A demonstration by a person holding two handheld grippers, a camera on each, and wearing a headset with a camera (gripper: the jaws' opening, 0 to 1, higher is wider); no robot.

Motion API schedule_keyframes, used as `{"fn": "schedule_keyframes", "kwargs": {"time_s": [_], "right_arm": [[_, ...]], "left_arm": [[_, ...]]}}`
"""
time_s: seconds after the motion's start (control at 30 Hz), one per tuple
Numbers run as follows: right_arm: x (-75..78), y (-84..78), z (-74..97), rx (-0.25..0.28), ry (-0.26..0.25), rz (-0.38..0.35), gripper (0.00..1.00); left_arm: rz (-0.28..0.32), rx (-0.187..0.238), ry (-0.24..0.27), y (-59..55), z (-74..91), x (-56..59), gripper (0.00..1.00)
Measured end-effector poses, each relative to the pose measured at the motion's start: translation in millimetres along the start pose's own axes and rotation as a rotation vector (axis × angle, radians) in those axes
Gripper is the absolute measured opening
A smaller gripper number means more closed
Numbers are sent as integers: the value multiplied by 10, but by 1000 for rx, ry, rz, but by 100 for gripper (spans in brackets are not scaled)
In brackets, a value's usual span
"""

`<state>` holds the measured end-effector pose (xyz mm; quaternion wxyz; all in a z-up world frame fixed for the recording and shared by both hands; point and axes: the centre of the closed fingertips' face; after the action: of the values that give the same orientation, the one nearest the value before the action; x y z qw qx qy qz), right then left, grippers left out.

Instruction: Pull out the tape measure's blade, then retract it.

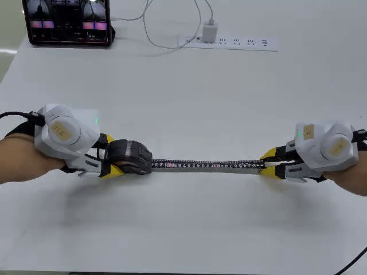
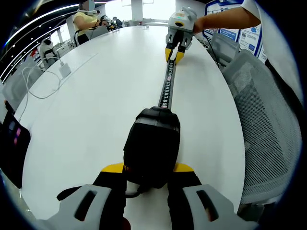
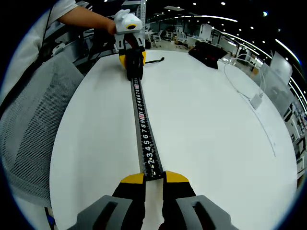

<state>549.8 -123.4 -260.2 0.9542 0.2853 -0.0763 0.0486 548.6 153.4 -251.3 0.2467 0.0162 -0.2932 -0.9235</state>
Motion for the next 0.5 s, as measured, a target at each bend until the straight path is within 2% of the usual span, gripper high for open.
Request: {"fn": "schedule_keyframes", "kwargs": {"time_s": [0.3,0.37,0.5], "right_arm": [[-4,-31,-3,-19,12,6,10],[-11,-63,2,-37,8,-22,10],[-25,-63,-6,-36,9,-6,10]], "left_arm": [[7,3,4,3,-3,-6,29],[18,5,5,1,-3,-8,29],[10,7,1,-1,-3,-5,29]]}}
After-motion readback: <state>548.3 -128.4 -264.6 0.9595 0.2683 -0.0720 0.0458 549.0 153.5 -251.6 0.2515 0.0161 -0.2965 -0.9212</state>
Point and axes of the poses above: the centre of the closed fingertips' face, and the gripper's own axes: z roughly backward along the fingers, x roughly to its right, y roughly out of its top, and after that the axes turned 14 degrees about z, right-handed
